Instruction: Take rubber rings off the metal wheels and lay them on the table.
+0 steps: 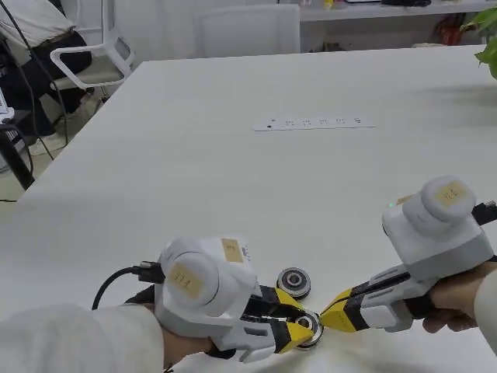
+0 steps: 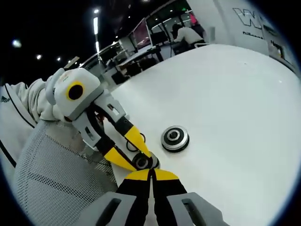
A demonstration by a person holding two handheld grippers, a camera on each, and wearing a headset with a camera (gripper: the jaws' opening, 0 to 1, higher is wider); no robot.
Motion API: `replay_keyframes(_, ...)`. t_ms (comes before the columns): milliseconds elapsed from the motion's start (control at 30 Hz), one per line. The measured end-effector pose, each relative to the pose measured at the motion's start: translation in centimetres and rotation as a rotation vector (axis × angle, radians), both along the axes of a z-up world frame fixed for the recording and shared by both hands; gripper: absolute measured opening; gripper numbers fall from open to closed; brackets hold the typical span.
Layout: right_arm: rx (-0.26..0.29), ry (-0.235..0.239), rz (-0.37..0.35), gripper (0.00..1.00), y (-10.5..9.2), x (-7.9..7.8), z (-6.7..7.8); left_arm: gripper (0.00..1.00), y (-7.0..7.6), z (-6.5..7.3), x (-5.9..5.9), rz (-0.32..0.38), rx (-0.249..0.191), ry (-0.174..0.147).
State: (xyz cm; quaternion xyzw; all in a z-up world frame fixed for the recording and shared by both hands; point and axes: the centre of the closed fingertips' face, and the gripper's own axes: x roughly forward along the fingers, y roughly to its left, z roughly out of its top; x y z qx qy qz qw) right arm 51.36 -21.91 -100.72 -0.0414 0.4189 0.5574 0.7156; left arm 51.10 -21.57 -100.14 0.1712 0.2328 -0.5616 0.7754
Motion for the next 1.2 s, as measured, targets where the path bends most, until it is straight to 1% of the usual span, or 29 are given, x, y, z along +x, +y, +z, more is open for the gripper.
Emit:
replay_keyframes(167,0.001,-0.007,0.002,0.00,0.2,-0.1,0.1,0.14,0.0,0.0,0.0,-0.003,0.004,-0.006)
replay_keyframes(533,0.019,0.003,0.000,0.00,0.6,-0.3,0.5,0.14,0.0,0.0,0.0,-0.004,0.005,-0.008)
replay_keyframes(600,0.028,0.009,-0.001,0.00,0.7,-0.3,0.6,0.14,0.0,0.0,0.0,-0.004,0.004,-0.007)
replay_keyframes(633,0.042,0.011,-0.003,0.00,0.9,-0.4,0.8,0.14,0.0,0.0,0.0,-0.003,0.004,-0.007)
replay_keyframes(767,0.040,0.009,0.004,0.00,0.9,-0.3,0.7,0.14,0.0,0.0,0.0,-0.002,0.004,-0.006)
replay_keyframes(833,0.052,0.027,-0.004,0.00,1.0,-0.4,0.9,0.14,0.0,0.0,0.0,-0.001,0.004,-0.006)
replay_keyframes(933,0.061,0.029,0.001,0.00,1.1,-0.5,1.2,0.14,0.0,0.0,0.0,0.000,0.004,-0.005)
replay_keyframes(1033,0.096,0.077,-0.042,0.00,0.9,-0.2,1.4,0.14,0.0,-0.1,0.1,0.003,0.006,-0.006)
replay_keyframes(1067,0.095,0.088,-0.050,0.00,0.8,-0.1,1.3,0.14,0.0,0.0,0.1,0.003,0.006,-0.006)
replay_keyframes(1133,0.086,0.081,-0.048,0.00,0.8,-0.3,1.2,0.14,0.0,0.0,0.1,0.003,0.007,-0.006)
replay_keyframes(1200,0.071,0.060,-0.038,0.00,0.9,-0.3,1.0,0.14,0.0,0.0,0.1,0.004,0.006,-0.004)
